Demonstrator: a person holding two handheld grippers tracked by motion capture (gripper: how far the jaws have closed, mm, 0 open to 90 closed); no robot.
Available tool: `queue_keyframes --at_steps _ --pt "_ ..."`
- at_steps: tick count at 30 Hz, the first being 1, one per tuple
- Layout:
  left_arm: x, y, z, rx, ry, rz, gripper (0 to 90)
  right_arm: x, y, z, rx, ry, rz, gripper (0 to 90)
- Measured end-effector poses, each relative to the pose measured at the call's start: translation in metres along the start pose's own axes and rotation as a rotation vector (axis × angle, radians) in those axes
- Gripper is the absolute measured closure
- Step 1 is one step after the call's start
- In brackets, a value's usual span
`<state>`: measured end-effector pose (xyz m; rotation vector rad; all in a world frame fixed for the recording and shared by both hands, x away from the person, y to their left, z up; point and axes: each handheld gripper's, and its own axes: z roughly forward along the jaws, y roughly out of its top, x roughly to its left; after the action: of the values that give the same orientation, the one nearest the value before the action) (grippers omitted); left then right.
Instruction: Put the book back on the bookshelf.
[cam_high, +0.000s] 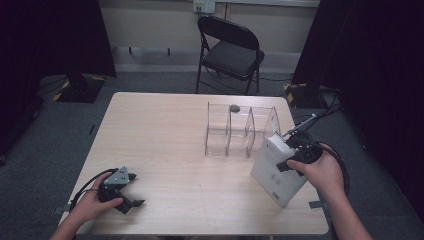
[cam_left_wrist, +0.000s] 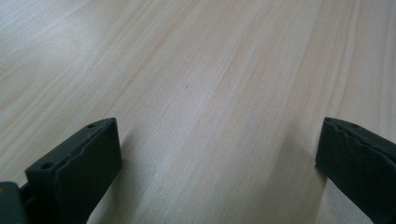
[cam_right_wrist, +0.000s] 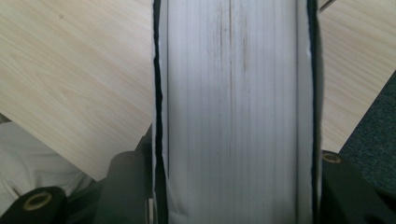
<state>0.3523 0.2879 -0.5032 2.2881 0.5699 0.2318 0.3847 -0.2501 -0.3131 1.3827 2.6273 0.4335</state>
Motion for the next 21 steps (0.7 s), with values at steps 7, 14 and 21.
queue_keyframes --at_steps 7,14,21 --pt "0.000 0.000 0.000 0.000 0.000 0.000 0.0 0.004 0.010 0.009 0.101 -0.025 -0.037 48.3" --pt "0.000 0.000 0.000 -0.001 -0.001 0.001 0.0 0.003 0.015 0.011 0.165 -0.024 -0.048 50.3" --pt "0.001 0.000 0.000 -0.003 -0.006 0.000 0.0 0.004 0.015 0.010 0.149 -0.019 -0.009 52.2"
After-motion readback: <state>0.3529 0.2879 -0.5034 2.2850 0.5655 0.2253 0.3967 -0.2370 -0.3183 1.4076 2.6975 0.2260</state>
